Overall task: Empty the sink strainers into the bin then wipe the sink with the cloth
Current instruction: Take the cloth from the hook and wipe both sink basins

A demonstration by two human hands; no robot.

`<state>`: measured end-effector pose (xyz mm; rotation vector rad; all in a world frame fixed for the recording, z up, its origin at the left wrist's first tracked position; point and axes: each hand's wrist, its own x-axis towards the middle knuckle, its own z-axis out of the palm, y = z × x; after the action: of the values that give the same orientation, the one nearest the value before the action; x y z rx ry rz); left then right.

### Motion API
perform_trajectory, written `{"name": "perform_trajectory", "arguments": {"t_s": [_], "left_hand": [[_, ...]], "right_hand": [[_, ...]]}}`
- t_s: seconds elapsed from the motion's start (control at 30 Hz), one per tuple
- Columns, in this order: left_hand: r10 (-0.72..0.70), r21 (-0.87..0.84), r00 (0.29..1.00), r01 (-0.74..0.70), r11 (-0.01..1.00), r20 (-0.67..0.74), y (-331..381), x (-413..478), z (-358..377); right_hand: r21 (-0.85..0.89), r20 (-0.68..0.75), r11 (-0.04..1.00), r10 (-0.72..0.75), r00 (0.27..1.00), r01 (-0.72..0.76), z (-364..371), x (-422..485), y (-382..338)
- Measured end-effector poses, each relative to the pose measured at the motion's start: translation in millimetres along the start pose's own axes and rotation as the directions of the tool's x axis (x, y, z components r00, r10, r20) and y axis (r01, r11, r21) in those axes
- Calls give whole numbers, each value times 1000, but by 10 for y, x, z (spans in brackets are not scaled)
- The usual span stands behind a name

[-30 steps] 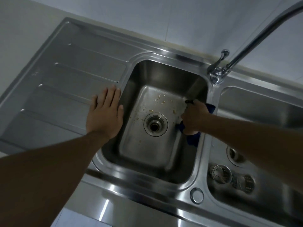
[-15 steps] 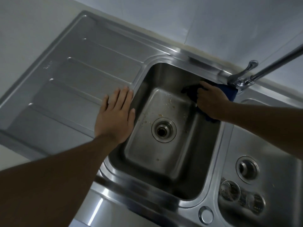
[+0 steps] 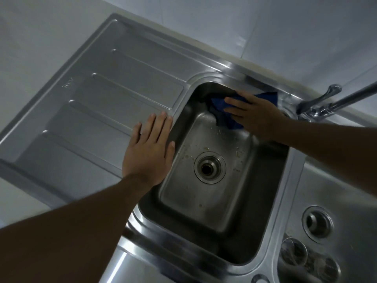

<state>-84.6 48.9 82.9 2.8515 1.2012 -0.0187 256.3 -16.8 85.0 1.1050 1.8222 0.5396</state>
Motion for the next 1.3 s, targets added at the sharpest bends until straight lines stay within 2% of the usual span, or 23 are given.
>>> {"name": "perform_trajectory", "arguments": {"t_s": [0.13,0.23,0.3,0.43,0.53,0.6,0.67,0.73,0.8,0.87,0.93,1.0,1.07,1.13,1.23,1.3], "left_hand": [[-3,8,1000,3,1000,2,8,-6,1],[-2,3,1000,2,1000,5,10,-8,-5],[0,8,1000,0,1000,-1,3,-5,0],[3,-3,1000,-3,1000,7,-5,4,-5],[8,-19,1000,-8,1000,4,-8,5,-9],[3,-21,1000,-3,1000,-1,-14,8,-13],[6,-23,1000,-6,1000,0,-7,0,-19],[14,-39,1000,-14,999,2,-8,-3,-18],[18,-54,1000,-18,998,0,-18,-8,-13],[17,-68,1000,-18,998,-6,-29,-7,-12],[13,-78,1000,-14,997,-10,-24,-19,-19],[9,-100,1000,-10,995,-10,-16,-34,-22],[5,-130,1000,-6,992,-9,-28,-68,-33],[18,-161,1000,-18,987,-1,-57,-110,-51],[82,-225,996,-73,972,31,-158,-132,-99],[151,-222,987,-135,966,57,-253,-130,-123]], "right_hand": [[-2,19,999,-53,998,53,84,-82,48],[45,-69,998,41,997,-38,-131,169,47],[93,-64,992,86,994,-80,-243,231,36],[180,123,982,43,991,-65,-193,-149,-21],[298,303,945,43,952,-138,-164,-588,-172],[345,389,898,128,912,-273,-264,-670,-231],[429,499,804,168,850,-411,-441,-670,-289],[539,543,724,91,835,-430,-615,-679,-417],[673,539,625,-47,841,-396,-787,-744,-572],[736,549,547,-137,825,-399,-923,-813,-695],[698,555,587,-82,828,-410,-1000,-831,-767],[614,554,679,-7,833,-403,-1059,-852,-875],[575,559,718,6,829,-393,-1133,-873,-1042],[643,595,634,-62,801,-429,-1283,-895,-1213],[766,632,374,-293,717,-523,-1586,-873,-1498],[775,618,188,-429,659,-604,-1736,-864,-1642]]}}
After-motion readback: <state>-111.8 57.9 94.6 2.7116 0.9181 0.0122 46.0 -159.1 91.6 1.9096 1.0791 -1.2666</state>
